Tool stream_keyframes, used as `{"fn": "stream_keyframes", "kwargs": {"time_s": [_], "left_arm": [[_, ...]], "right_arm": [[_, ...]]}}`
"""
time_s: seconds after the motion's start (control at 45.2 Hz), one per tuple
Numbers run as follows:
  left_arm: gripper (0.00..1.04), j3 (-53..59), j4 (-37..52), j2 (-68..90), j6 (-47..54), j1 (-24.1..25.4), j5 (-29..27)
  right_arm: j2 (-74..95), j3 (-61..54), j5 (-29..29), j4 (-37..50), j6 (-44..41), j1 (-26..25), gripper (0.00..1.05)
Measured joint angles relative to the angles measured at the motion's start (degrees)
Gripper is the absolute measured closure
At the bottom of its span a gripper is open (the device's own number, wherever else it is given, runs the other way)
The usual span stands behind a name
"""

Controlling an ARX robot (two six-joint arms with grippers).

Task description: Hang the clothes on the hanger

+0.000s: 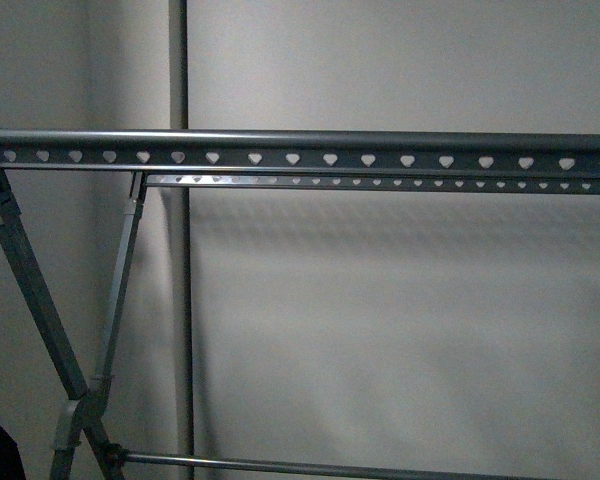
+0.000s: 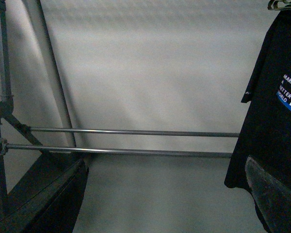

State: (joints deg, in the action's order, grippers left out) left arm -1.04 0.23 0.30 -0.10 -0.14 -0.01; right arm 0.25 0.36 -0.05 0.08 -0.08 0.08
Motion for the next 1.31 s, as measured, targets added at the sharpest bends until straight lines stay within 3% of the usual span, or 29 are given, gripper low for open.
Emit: {"fn": "stream_keyframes", "kwargs": {"time_s": [0.332, 0.443, 0.775, 0.996, 1.195, 1.239, 1.306], "left_arm": [[0.07, 0.0, 0.0, 0.0, 0.1, 0.1, 0.3], [0.07, -2.1, -1.8, 7.2, 1.9, 3.4, 10.4], [0.07, -24.5, 12.5, 53.1, -14.0, 5.7, -11.0], [0.07, -47.8, 10.4, 78.6, -25.6, 5.9, -28.1], [0.07, -59.7, 6.0, 89.7, -28.5, 5.7, -33.2], [0.11, -62.1, 5.2, 91.8, -28.9, 5.5, -34.9], [0.26, -65.1, 2.9, 93.9, -30.0, 5.2, -35.8]], "right_arm": [[0.0, 0.0, 0.0, 0.0, 0.0, 0.0, 0.07], [0.0, 0.0, 0.0, 0.0, 0.0, 0.0, 0.07], [0.0, 0.0, 0.0, 0.0, 0.0, 0.0, 0.07], [0.0, 0.0, 0.0, 0.0, 0.0, 0.0, 0.07], [0.0, 0.0, 0.0, 0.0, 0.0, 0.0, 0.07], [0.0, 0.0, 0.0, 0.0, 0.0, 0.0, 0.07], [0.0, 0.0, 0.0, 0.0, 0.0, 0.0, 0.07]]}}
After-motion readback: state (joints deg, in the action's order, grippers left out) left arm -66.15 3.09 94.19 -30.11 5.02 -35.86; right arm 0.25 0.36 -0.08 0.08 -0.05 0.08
